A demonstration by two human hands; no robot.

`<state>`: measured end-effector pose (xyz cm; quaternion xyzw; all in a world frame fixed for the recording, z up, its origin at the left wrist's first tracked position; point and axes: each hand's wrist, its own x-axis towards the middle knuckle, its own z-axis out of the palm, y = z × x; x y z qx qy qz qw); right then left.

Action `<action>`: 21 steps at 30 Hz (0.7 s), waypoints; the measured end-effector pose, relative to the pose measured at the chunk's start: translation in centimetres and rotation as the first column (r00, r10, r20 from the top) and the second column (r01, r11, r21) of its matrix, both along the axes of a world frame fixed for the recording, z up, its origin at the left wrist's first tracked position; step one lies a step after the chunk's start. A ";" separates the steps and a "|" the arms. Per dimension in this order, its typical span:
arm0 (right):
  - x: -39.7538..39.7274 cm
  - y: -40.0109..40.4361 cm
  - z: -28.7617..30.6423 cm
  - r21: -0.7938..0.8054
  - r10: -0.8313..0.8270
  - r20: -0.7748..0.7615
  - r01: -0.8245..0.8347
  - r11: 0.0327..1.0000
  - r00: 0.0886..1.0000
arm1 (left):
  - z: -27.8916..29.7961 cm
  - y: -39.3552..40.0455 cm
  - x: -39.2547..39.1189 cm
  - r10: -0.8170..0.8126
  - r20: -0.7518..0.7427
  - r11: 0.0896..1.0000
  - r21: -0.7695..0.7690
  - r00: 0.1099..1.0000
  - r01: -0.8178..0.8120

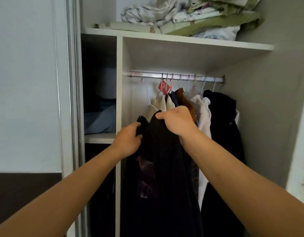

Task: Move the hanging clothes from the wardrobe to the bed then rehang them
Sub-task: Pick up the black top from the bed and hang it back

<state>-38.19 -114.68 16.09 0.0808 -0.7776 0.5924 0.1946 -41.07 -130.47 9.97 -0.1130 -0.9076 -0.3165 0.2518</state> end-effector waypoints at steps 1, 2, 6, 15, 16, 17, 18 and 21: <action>-1.3 -0.6 0.7 -0.015 -0.020 0.021 0.021 1.000 1.000 | 0.3 -0.1 -0.6 -0.020 -0.004 0.999 0.030 1.000 0.020; -2.6 -1.2 1.4 -0.024 -0.041 0.036 0.042 0.999 0.999 | 0.5 -0.2 -1.3 -0.039 -0.012 0.998 0.056 0.999 0.039; -7.7 -2.9 3.6 -0.006 -0.098 0.028 0.098 0.995 0.995 | 1.3 -0.5 -3.7 -0.092 -0.054 0.986 0.136 0.994 0.099; -16.2 -4.8 7.9 0.115 -0.235 -0.071 0.242 0.963 0.969 | 2.3 -0.3 -7.5 0.005 -0.096 0.987 0.161 0.995 0.011; -16.9 -4.8 8.3 0.127 -0.242 -0.088 0.252 0.959 0.966 | 2.6 -0.2 -8.0 0.016 -0.089 0.985 0.170 0.996 -0.001; -17.6 -4.7 8.7 0.135 -0.250 -0.102 0.262 0.955 0.963 | 3.0 0.1 -8.7 0.023 -0.070 0.980 0.197 0.997 -0.008; -18.4 -4.5 9.0 0.143 -0.258 -0.120 0.273 0.951 0.959 | 3.5 0.4 -9.3 0.018 -0.049 0.970 0.243 0.999 -0.005; -20.5 -4.0 9.5 0.153 -0.267 -0.155 0.290 0.945 0.951 | 4.4 1.9 -11.5 -0.047 -0.041 0.930 0.362 0.998 0.059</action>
